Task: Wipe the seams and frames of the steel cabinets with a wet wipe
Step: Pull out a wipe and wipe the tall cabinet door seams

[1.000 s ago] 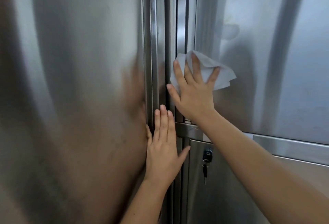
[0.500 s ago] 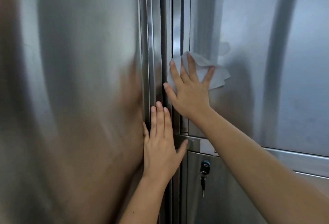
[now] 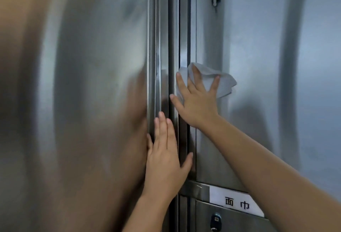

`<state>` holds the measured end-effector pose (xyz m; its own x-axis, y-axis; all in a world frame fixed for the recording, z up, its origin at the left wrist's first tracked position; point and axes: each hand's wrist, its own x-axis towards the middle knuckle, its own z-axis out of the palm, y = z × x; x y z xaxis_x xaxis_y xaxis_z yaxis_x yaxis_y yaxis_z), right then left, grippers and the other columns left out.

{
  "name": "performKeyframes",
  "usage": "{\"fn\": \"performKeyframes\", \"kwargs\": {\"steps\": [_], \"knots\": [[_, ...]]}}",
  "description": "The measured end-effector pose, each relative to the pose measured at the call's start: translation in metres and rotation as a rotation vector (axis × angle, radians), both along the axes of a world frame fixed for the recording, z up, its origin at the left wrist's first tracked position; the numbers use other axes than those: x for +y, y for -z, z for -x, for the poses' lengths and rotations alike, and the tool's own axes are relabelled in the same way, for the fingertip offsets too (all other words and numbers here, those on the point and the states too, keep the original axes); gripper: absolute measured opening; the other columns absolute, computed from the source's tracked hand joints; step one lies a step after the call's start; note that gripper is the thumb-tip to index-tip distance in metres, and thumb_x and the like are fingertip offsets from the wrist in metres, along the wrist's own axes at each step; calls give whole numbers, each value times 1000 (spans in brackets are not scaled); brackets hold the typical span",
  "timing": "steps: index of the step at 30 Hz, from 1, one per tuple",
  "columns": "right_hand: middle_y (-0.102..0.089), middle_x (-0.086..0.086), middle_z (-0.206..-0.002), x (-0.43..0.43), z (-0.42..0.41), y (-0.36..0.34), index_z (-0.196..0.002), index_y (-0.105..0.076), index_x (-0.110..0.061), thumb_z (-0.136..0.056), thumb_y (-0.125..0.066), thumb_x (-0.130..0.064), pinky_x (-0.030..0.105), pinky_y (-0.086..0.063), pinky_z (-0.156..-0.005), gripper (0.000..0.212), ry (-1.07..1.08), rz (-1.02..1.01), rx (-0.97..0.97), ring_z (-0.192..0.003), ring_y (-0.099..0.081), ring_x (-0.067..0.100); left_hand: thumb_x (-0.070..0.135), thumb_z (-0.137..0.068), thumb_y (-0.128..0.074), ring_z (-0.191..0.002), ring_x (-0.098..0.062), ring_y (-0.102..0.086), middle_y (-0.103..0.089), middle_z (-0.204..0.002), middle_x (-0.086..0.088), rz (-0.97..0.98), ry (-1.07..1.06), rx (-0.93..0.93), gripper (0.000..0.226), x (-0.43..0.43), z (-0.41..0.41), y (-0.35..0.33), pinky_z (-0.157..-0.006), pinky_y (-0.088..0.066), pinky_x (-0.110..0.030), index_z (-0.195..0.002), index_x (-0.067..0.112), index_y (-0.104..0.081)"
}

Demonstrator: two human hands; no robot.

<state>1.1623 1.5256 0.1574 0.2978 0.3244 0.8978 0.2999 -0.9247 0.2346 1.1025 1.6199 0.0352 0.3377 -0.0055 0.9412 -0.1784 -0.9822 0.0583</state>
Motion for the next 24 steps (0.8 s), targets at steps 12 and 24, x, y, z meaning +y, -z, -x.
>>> {"fn": "performKeyframes", "kwargs": {"steps": [12, 24], "knots": [[-6, 13, -157, -2, -2, -48, -150, -8, -16, -93, -12, -58, 58, 29, -96, 70, 16, 59, -88, -144, 10, 17, 20, -58, -83, -136, -30, -21, -20, -151, -21, -20, 6, -119, 100, 1, -16, -45, -97, -25, -54, -139, -5, -28], [10, 5, -157, 1, 3, -89, -150, 6, -21, -97, -11, -52, 58, 28, -98, 64, 16, -10, -14, -139, 28, 14, 28, -67, -47, -138, -26, -21, -22, -153, -15, 2, 16, -232, 78, 3, -27, -87, -96, -31, -50, -138, -2, -33]]}}
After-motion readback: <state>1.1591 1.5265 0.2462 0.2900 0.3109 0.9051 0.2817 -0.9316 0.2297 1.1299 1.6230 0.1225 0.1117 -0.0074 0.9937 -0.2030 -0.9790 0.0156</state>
